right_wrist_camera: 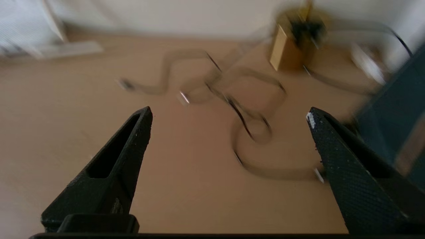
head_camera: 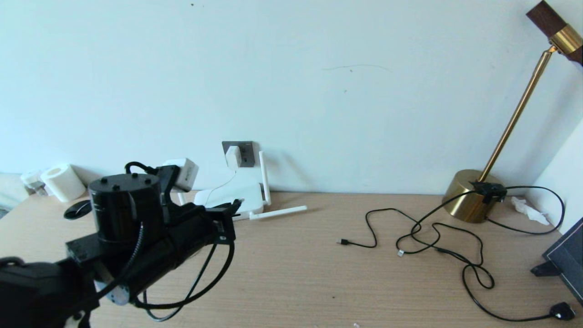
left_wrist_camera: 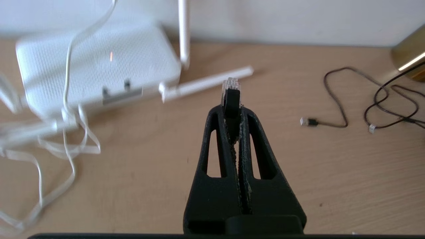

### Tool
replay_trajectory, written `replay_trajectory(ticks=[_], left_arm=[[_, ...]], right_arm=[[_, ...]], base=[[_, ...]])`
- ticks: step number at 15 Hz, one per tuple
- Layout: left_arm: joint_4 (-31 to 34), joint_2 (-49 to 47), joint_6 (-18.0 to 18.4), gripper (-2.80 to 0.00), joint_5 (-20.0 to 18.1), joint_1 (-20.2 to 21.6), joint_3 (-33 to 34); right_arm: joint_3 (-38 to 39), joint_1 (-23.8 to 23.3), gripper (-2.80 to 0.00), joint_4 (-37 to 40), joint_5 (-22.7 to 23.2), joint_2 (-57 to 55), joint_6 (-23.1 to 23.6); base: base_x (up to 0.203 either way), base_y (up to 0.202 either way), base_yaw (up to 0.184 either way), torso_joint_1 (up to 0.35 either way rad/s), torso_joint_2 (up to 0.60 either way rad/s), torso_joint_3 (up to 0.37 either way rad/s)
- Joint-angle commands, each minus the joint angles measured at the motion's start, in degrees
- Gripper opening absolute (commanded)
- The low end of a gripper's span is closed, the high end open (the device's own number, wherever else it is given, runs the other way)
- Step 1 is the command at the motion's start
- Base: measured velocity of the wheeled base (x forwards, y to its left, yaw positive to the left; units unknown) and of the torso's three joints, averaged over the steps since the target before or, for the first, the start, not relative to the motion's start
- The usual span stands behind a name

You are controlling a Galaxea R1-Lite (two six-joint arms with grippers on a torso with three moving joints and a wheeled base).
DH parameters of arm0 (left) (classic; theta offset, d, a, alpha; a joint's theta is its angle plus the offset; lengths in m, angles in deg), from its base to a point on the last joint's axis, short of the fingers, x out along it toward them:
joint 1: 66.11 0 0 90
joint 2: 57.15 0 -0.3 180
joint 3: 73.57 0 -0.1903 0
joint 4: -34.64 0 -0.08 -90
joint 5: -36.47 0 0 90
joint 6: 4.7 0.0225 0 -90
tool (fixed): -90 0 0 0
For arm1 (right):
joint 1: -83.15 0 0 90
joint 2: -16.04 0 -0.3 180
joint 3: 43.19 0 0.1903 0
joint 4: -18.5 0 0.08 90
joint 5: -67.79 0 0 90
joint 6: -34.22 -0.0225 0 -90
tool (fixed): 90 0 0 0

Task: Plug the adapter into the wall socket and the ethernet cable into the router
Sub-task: Align cable and router interface

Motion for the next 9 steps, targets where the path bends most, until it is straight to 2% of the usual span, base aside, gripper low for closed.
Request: replay_trajectory(ticks=[1, 2, 3, 7, 9], left_arm=[[-0.27, -1.48, -1.57, -2.8, 2.9, -0.04, 1.97], [-0.32, -3.03, -3.03, -2.8, 5.78, -0.06, 2.09], [-0.38, -3.76, -5.23, -2.8, 8.43, -0.06, 2.49], [-0.35, -3.6, -5.84, -2.8, 9.21, -0.31, 5.64], [-0.36, -2.9, -5.84, -2.8, 8.97, -1.14, 7.66]], right_arm=[[3.22, -1.8, 0.0, 6.7, -2.95, 10.49, 0.53], [5.44, -2.78, 0.0, 8.21, -7.63, 11.36, 0.74], [6.76, -3.1, 0.0, 8.7, -9.27, 11.42, 0.36], [10.14, -4.07, 0.0, 9.05, -7.67, 8.57, 0.28], [9.52, -7.74, 0.0, 10.04, -7.66, 8.46, 0.5]], base=[[0.0, 0.0, 0.0, 0.0, 0.0, 0.0], [0.0, 0.0, 0.0, 0.0, 0.0, 0.0], [0.0, 0.0, 0.0, 0.0, 0.0, 0.0], [0.0, 0.0, 0.0, 0.0, 0.0, 0.0], [0.0, 0.0, 0.0, 0.0, 0.0, 0.0]])
